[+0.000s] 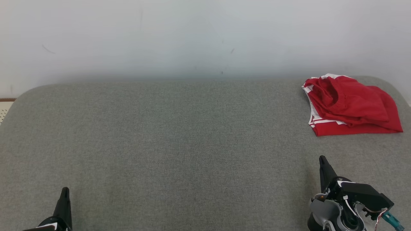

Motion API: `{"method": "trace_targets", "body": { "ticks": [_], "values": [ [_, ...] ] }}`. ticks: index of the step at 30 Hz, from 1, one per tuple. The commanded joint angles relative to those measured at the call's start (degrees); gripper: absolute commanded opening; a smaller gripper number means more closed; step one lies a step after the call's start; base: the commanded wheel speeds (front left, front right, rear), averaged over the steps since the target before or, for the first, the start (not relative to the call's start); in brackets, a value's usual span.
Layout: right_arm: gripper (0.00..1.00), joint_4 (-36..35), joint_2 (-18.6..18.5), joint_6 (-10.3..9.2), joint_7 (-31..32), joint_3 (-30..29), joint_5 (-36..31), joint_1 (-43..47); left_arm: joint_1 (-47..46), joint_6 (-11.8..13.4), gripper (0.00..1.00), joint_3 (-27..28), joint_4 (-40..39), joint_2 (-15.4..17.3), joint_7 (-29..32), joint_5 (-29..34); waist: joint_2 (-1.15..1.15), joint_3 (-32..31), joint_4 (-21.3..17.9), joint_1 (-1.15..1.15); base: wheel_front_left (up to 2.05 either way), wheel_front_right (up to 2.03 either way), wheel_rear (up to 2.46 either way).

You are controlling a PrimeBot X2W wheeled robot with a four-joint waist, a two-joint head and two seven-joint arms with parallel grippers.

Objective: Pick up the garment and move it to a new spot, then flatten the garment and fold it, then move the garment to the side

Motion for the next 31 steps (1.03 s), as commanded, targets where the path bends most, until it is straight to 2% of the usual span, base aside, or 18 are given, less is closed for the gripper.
{"method": "trace_targets", "body": {
  "ticks": [1,31],
  "values": [
    [0.0,0.0,0.1,-0.03,-0.1,0.1,0.5,-0.3,-0.3,-0.1,0.0,0.1,0.2,0.3,0.0,-0.2,0.0,0.0,0.0,0.0,0.0,0.0,0.0],
    [0.0,0.0,0.1,-0.03,-0.1,0.1,0.4,-0.3,-0.3,-0.1,0.0,0.1,0.1,0.3,0.0,-0.2,0.0,0.0,0.0,0.0,0.0,0.0,0.0]
  ]
}}
